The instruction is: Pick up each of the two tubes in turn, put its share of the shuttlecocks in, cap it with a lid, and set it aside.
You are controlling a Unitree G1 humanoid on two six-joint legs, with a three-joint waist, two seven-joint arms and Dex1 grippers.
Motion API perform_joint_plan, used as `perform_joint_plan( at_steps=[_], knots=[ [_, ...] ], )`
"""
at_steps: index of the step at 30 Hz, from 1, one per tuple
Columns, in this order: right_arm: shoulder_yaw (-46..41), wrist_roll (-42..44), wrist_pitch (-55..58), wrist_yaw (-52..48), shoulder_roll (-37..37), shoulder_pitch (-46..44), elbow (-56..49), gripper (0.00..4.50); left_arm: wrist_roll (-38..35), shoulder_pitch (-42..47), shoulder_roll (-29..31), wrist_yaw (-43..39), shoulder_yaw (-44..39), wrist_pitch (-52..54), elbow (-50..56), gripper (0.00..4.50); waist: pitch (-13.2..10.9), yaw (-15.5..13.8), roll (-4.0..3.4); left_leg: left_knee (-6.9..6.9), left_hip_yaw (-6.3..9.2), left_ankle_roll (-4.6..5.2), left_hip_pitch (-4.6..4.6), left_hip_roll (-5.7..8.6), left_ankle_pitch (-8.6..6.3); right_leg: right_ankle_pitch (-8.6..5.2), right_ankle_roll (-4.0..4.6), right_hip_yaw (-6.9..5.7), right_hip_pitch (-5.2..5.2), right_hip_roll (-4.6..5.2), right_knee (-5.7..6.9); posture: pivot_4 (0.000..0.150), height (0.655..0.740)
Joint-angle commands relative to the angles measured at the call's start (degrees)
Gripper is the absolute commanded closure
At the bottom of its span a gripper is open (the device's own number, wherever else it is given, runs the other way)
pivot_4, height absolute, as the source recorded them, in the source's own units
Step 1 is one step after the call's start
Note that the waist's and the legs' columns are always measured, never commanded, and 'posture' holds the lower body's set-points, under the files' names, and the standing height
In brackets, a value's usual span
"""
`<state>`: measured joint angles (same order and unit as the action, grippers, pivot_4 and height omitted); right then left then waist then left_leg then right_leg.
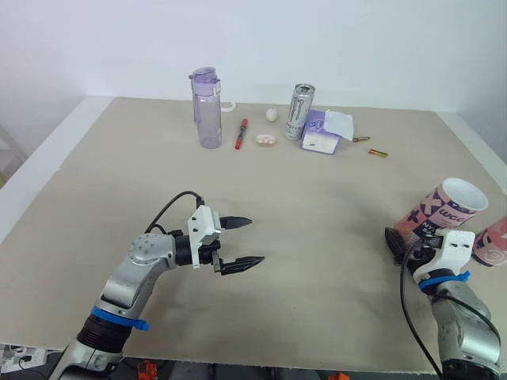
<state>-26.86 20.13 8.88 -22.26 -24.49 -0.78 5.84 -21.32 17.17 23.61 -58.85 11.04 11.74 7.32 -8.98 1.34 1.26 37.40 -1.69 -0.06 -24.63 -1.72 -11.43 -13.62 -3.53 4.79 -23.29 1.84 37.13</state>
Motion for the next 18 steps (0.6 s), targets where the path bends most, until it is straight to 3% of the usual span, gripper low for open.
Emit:
perform_joint_plan(
  at_steps=[1, 8, 14, 18],
  knots=[
    [-0.7, 2.1, 3.3, -0.3, 0.9, 7.7, -9.4, 0.07, -0.3, 0.8, 0.5, -0.1, -0.7, 0.0, 1.2, 0.0, 0.0, 0.0, 0.0, 0.0, 0.0, 0.0, 0.0, 0.0, 0.0, 0.0, 0.0, 0.0, 0.0, 0.0, 0.0, 0.15, 0.74],
    [-1.2, 4.4, 8.2, -1.8, -1.3, 15.6, -20.5, 0.07, -0.4, 0.8, 0.7, 0.1, -1.0, 0.1, 0.6, 0.0, 0.0, -0.1, -0.01, -0.1, 0.04, -0.01, -0.01, -0.03, -0.02, -0.22, -0.16, -0.04, -0.02, 0.02, 0.0, 0.15, 0.74],
    [1.3, 2.6, 9.5, -9.8, -8.8, 21.5, -28.5, 0.07, 0.5, 1.2, 1.6, 0.6, -1.9, 0.0, -1.2, 0.0, 0.0, -0.1, -0.04, -0.06, 0.05, -0.01, 0.03, -0.04, -0.02, -0.21, -0.17, -0.04, -0.06, 0.12, -0.02, 0.15, 0.74],
    [10.8, 2.5, 7.3, -17.4, -12.6, 13.5, -31.7, 0.07, 1.2, -0.3, 3.5, 2.4, -3.4, 1.0, -0.4, 0.0, 0.0, -0.1, -0.04, -0.06, 0.04, -0.02, 0.02, -0.04, -0.02, -0.21, -0.18, -0.05, -0.08, 0.13, -0.04, 0.15, 0.74]
  ],
)
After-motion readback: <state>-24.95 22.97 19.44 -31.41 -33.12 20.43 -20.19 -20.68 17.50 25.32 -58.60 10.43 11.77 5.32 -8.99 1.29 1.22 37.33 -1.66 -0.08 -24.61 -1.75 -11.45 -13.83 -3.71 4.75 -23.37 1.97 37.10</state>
